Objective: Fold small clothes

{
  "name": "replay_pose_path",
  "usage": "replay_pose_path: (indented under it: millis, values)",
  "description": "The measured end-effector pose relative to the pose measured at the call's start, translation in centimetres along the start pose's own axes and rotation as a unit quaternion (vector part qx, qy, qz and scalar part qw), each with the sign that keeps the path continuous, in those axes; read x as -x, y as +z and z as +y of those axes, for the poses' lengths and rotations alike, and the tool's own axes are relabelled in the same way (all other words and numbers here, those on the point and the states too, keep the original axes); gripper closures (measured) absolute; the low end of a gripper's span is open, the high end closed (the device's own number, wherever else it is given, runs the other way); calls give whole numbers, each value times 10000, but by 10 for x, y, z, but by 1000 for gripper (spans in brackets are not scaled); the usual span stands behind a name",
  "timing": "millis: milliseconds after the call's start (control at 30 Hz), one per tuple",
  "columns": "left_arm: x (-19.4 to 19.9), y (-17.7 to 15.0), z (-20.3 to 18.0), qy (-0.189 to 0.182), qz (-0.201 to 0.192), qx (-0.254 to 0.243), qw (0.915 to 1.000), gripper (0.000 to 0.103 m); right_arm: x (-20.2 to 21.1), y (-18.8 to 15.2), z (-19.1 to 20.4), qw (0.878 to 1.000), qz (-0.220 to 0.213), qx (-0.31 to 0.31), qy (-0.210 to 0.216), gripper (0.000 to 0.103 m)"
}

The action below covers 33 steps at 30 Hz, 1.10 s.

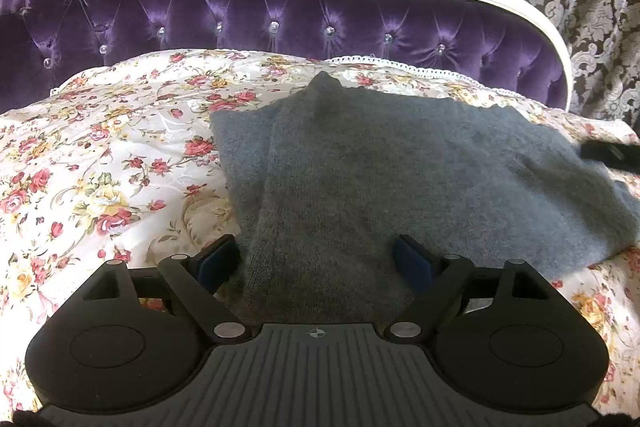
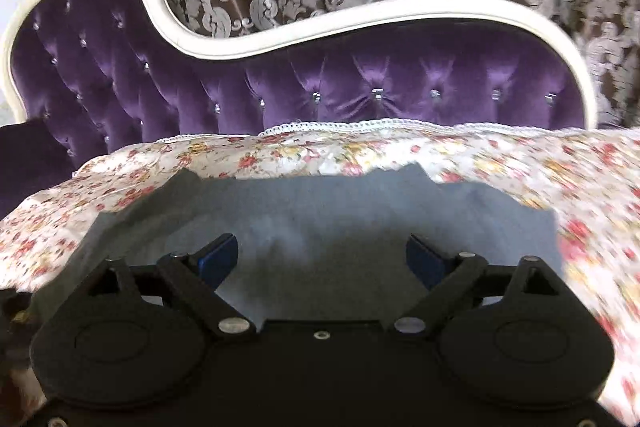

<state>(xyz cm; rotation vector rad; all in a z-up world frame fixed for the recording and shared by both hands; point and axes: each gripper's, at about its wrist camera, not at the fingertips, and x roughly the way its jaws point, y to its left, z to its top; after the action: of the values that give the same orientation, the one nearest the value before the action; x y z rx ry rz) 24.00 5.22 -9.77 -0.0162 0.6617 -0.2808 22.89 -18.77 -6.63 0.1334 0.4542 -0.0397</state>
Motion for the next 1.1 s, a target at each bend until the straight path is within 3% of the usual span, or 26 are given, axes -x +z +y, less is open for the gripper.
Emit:
replay_pose_path:
  millis: [200,400,633,800,1100]
  values:
    - [-1,0,1,9,-3,-8,10000,18,52,-33,-35,9972,-128,-715,-172,10]
    - [-1,0,1,29,-10,-22,10000,17,70,-34,-81,9926,-86,-1177,-273,4]
    - [-2,0,1,36,-12,-26,10000,17,44,-28,-113,9860,338,-1610,267,4]
    - [-3,0,1,61,12,-23,10000,16,12,-29,-126,9721,542,-2129,817,3]
    - [-5,3,2,85,49,-9,10000,16,-22,-19,-147,9579,557,-2385,1496,0]
